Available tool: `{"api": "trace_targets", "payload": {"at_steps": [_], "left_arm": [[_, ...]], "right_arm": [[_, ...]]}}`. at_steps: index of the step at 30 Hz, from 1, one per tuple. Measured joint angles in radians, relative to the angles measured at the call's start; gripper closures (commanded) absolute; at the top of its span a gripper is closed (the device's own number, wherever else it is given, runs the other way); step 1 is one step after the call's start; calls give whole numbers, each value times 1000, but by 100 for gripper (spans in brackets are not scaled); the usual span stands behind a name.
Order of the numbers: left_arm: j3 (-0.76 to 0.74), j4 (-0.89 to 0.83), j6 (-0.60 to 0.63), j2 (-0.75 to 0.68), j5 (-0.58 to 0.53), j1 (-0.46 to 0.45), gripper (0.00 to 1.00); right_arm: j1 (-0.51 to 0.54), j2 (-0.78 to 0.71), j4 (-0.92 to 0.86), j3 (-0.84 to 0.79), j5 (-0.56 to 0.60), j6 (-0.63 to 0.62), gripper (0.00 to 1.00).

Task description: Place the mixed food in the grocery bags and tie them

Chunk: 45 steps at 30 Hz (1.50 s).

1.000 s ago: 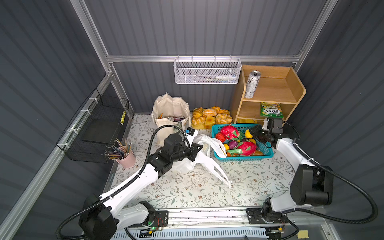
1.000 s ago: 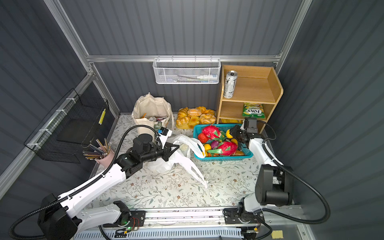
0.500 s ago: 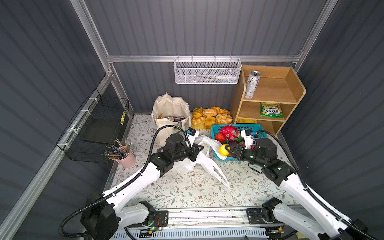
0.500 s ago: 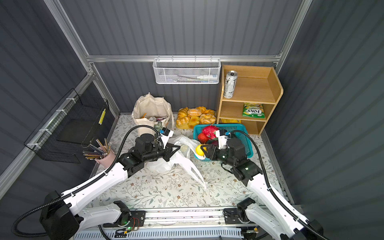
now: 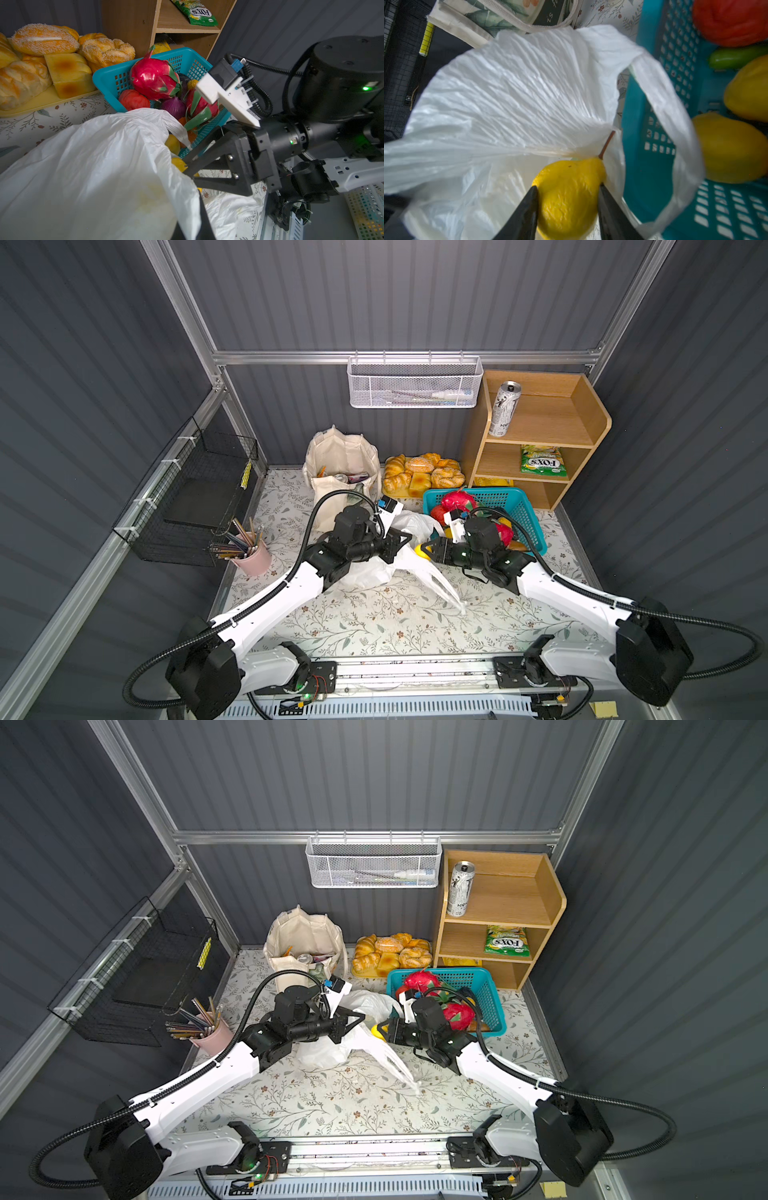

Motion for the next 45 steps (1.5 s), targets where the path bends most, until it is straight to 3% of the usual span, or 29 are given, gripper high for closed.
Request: {"api": "trace_targets", "payload": {"at_steps": [7,12,16,27,34,45], "left_arm": [[3,32,-15,26,40,0,100],[3,87,-30,22,33,8,100],[5,125,-34,22,25,14,100],[6,145,-34,18,-18,14,100],[-21,131,-34,-16,-114,18,100],[-83,155,-41,-17,-113,28,100]], "right_arm": [[19,109,38,113,-11,-16,51],[52,167,8,166,-69,-50,24],[50,183,-55,183,-89,-81,16],[22,74,-140,196,-126,-116,16],[-61,-63,-224,196,-167,-142,15],[-238,-214,-334,211,-213,-166,18]]}}
